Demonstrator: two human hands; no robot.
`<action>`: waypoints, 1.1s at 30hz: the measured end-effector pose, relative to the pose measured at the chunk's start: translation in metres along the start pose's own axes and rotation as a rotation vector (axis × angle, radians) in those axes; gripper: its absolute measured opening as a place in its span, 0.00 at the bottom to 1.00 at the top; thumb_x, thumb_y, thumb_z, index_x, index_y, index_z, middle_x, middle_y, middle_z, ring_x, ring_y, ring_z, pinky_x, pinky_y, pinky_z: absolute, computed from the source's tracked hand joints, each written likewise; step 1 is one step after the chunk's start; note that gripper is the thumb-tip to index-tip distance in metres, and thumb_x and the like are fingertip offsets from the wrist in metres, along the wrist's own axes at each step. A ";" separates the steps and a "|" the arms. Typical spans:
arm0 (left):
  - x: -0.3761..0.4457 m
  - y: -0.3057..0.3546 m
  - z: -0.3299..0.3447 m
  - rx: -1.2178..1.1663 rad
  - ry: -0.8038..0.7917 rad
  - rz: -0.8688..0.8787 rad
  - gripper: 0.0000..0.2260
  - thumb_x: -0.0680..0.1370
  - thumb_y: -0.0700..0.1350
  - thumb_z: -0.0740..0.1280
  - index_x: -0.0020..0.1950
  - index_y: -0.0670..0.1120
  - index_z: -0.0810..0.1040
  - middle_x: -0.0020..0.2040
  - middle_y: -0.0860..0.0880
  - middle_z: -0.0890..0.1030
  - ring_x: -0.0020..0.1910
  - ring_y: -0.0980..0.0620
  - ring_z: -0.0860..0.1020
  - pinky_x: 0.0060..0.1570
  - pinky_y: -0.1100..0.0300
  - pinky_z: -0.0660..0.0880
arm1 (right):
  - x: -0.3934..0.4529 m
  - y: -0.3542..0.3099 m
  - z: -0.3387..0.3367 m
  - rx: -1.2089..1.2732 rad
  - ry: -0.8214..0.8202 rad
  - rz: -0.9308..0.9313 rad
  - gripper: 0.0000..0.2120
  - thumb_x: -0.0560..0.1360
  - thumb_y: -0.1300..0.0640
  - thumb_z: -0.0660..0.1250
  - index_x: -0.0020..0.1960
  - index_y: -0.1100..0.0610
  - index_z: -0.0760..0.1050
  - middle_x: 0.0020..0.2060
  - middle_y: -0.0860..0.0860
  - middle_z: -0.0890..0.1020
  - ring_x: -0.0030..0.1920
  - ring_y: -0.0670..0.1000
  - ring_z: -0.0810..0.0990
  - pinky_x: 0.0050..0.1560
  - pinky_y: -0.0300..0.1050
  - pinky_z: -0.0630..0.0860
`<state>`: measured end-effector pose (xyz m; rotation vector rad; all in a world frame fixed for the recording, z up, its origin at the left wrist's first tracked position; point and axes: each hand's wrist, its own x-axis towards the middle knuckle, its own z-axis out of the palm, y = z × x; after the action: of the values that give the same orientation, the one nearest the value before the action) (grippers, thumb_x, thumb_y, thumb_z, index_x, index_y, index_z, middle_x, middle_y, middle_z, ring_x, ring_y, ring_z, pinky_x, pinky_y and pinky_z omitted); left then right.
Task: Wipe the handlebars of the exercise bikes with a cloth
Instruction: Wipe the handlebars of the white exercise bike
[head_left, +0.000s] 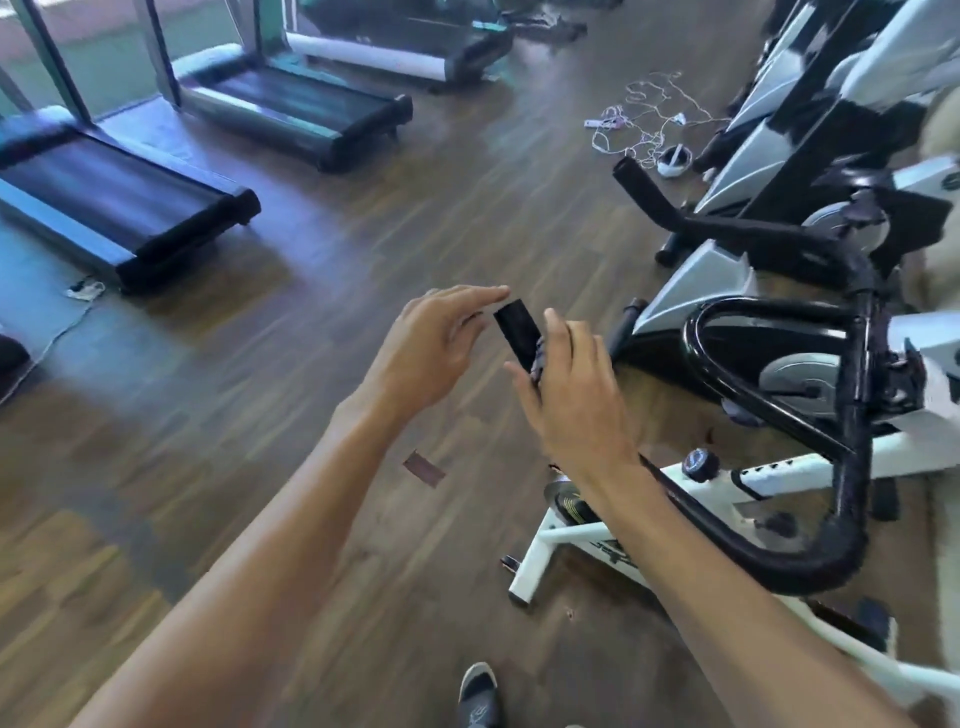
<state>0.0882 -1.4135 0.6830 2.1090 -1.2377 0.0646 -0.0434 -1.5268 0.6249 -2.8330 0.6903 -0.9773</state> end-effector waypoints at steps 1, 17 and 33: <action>0.005 -0.003 -0.002 -0.026 -0.004 0.019 0.14 0.82 0.40 0.66 0.66 0.49 0.82 0.61 0.52 0.83 0.58 0.54 0.80 0.58 0.64 0.73 | 0.009 -0.005 0.003 0.008 0.021 0.001 0.31 0.82 0.44 0.60 0.72 0.68 0.69 0.58 0.61 0.78 0.53 0.61 0.78 0.56 0.55 0.78; 0.057 -0.029 -0.029 -0.188 -0.491 0.152 0.15 0.80 0.43 0.70 0.65 0.57 0.82 0.55 0.56 0.86 0.55 0.57 0.84 0.61 0.58 0.78 | 0.018 -0.035 0.015 -0.202 0.152 0.168 0.33 0.83 0.43 0.63 0.75 0.69 0.66 0.62 0.61 0.77 0.58 0.58 0.78 0.57 0.50 0.79; 0.111 -0.065 -0.005 -0.686 -0.765 0.381 0.10 0.75 0.37 0.75 0.54 0.49 0.85 0.40 0.63 0.85 0.44 0.61 0.82 0.46 0.67 0.79 | 0.042 -0.075 0.047 -0.268 0.474 0.456 0.38 0.83 0.38 0.46 0.70 0.70 0.72 0.60 0.63 0.79 0.56 0.61 0.79 0.58 0.54 0.78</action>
<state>0.2015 -1.4742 0.6934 1.2872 -1.7505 -0.9379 0.0439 -1.4818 0.6264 -2.4487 1.5318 -1.5624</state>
